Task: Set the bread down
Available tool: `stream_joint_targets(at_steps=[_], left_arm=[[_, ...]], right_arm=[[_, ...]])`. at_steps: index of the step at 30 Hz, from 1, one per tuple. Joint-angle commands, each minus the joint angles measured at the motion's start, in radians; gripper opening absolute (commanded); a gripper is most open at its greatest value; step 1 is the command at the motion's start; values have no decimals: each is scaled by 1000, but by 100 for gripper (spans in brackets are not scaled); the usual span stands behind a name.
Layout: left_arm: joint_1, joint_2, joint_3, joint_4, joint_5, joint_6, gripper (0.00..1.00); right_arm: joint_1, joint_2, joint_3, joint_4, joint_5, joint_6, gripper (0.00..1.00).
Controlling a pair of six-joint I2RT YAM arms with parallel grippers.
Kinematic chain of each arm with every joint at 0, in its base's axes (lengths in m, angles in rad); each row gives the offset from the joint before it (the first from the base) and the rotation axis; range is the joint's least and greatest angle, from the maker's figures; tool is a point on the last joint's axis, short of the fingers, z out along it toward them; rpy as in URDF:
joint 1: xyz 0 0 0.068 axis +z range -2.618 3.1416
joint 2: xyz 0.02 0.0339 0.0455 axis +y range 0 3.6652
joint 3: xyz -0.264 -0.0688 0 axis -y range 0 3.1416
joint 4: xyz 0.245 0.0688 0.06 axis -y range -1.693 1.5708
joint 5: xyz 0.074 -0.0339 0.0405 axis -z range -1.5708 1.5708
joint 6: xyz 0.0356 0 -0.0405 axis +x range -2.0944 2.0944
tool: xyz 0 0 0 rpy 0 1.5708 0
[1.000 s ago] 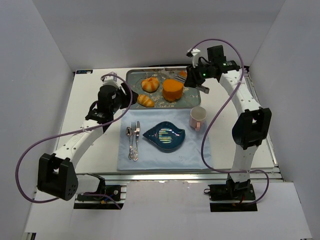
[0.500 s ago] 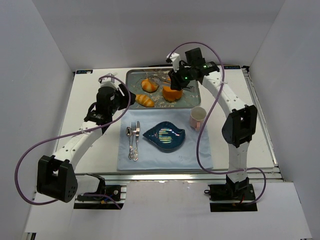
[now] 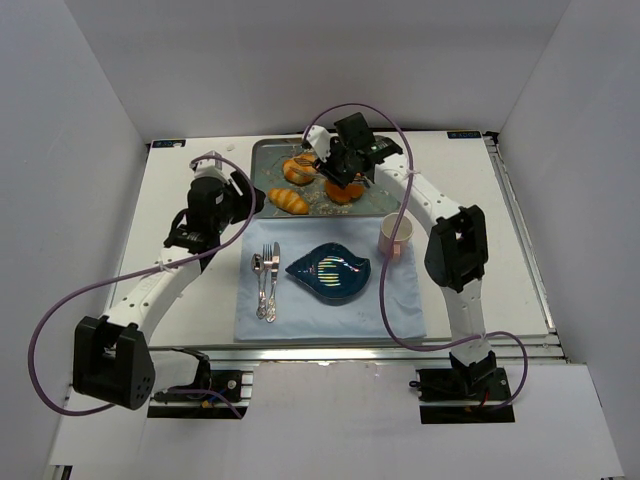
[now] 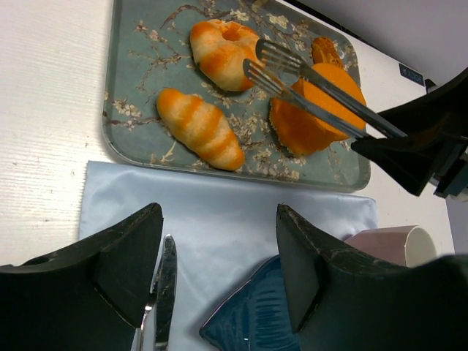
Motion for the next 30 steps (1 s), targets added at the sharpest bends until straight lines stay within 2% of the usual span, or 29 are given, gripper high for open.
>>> stream_joint_targets(at_steps=[1,20,30], left_arm=[[10,-47,-18,12,-8,-4,73],[33,-35,-29,36,20,-9,73],[42,-32,-36,44,26,-10,73]], right_arm=[[4,7,28,85,75,-62,44],[28,53,0,102,65,-85,46],[44,73,2,123,127,-103,47]])
